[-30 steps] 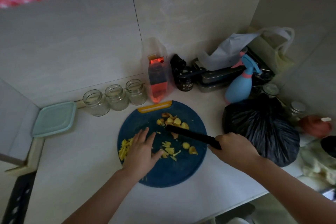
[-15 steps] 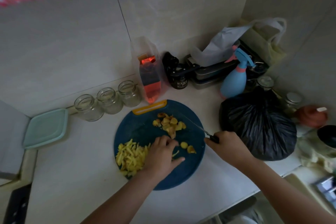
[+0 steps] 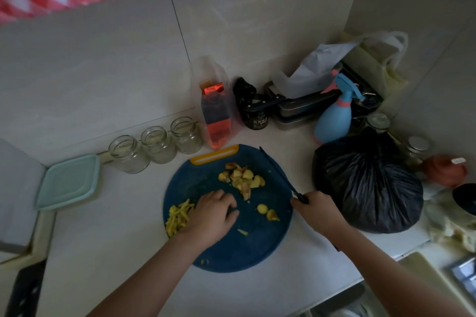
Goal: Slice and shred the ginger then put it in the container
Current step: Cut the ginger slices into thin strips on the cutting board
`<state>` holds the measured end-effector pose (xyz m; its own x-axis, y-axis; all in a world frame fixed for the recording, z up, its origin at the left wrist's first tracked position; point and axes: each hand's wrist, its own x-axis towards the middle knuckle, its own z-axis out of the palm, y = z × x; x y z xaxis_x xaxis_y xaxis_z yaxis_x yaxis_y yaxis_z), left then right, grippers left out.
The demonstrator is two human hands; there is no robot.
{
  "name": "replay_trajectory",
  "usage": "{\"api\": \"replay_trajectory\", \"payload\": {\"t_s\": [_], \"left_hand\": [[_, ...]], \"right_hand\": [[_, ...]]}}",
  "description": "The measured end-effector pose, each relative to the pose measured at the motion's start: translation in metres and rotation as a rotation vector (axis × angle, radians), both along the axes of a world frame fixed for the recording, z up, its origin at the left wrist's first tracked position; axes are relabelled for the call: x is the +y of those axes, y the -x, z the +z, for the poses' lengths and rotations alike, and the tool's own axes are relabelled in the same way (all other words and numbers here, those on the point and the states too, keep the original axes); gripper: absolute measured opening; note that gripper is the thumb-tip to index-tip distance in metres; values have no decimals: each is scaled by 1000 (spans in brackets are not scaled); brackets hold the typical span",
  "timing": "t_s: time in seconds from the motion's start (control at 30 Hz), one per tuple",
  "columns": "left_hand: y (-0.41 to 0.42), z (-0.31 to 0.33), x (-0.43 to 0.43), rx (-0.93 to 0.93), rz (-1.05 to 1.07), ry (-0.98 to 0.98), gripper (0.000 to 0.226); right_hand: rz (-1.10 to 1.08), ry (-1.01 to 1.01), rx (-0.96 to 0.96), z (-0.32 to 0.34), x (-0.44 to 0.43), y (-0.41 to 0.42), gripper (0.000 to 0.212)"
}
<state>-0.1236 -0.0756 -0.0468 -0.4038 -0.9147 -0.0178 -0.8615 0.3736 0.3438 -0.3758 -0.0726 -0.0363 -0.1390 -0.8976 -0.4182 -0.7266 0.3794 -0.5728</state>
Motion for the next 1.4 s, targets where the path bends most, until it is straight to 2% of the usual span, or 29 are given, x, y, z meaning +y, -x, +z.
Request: {"api": "replay_trajectory", "payload": {"t_s": [0.1,0.2,0.27,0.37,0.4,0.53,0.7,0.77,0.9,1.0,1.2,1.4], "left_hand": [[12,-2,10,28,-144,-68,34],[13,-7,16,-4,-229,-76,16],[5,-7,12,-48,-185,-76,10],[-5,0,4,-161,-122,-167,6],[-6,3,1,-149,-111,-200,5],[0,20,-22,107,112,-411,16],[12,15,-53,226,414,-305,9],[19,6,-56,279,499,-305,18],[30,-2,-58,353,584,-261,21],[39,-1,-62,430,627,-297,19],[47,2,-68,353,584,-378,22],[59,6,-71,297,611,-405,36]], "right_hand": [[-29,-30,-34,-3,-2,-2,40],[-33,-52,-35,-6,-3,-3,38],[-36,-53,-30,-8,-3,-2,37],[-28,-36,-22,-10,-6,-3,40],[-17,-31,-27,-9,-8,-5,42],[9,-78,-67,-3,-21,-14,41],[-211,-212,-274,-9,-31,-17,32],[-292,-234,-343,-13,-31,-17,29],[-273,-232,-289,-17,-32,-20,28],[-252,-217,-240,-18,-31,-21,32],[-206,-198,-208,-17,-31,-22,34],[-190,-189,-185,-19,-30,-20,35]]}}
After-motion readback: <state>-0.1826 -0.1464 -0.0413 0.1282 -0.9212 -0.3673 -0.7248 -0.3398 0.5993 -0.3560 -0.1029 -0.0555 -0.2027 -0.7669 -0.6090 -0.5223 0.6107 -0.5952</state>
